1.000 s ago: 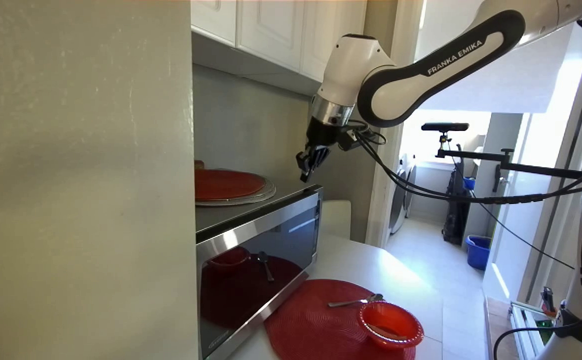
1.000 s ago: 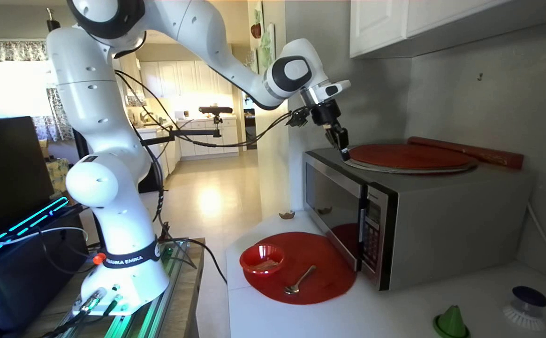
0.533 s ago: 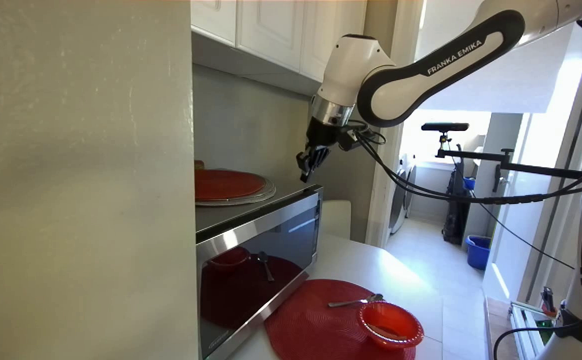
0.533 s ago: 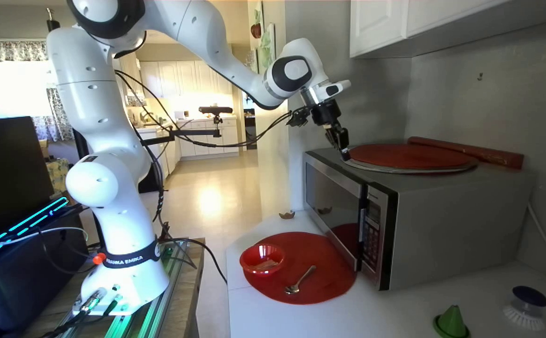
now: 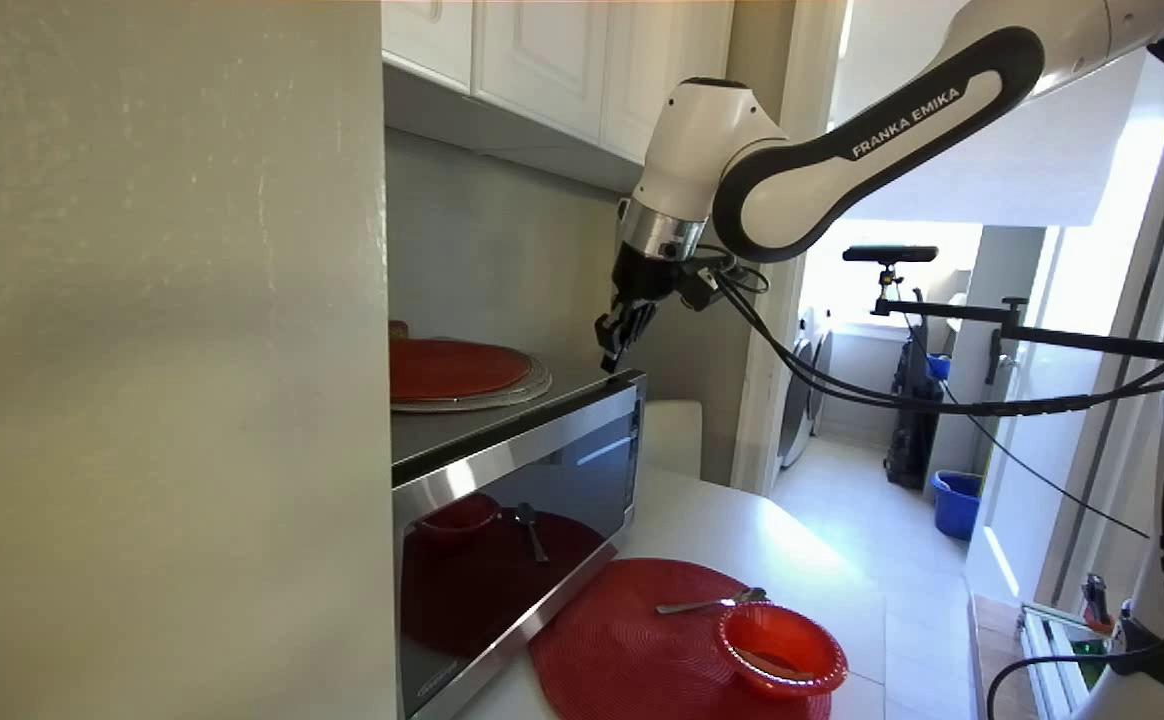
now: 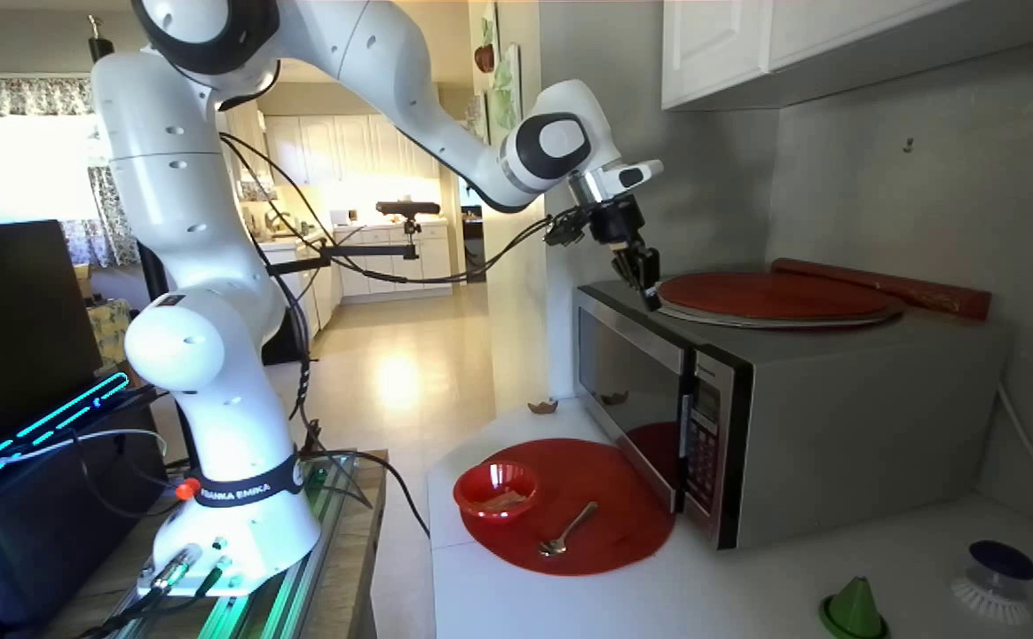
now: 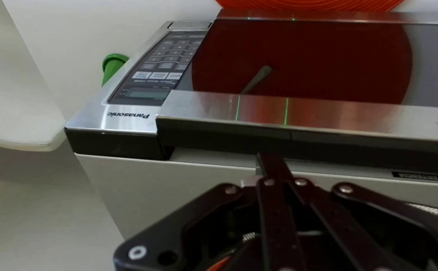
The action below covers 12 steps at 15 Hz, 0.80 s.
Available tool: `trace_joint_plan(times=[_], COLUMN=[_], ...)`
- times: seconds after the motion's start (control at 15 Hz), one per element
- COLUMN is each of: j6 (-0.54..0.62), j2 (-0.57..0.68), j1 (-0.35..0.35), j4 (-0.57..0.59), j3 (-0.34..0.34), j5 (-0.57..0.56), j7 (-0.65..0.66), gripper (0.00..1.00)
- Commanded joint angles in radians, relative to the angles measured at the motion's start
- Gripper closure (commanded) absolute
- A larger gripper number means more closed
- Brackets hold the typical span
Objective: Open the microwave oven the place the red bowl inside the oven.
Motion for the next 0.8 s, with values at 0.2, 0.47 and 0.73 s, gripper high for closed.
trace_joint_plan(times=[0.2,0.47,0.73], j6=[0.065,0.106,0.131], j2=[0.044,0.068,0.08], j1=[0.003,0.004,0.008], j4=[-0.006,-0.005,-0.006], j3=[-0.026,-0.044,-0.06], j5=[-0.085,-0.125,-0.171], j7=[0.09,0.156,0.208], gripper=[1.0,1.0,1.0])
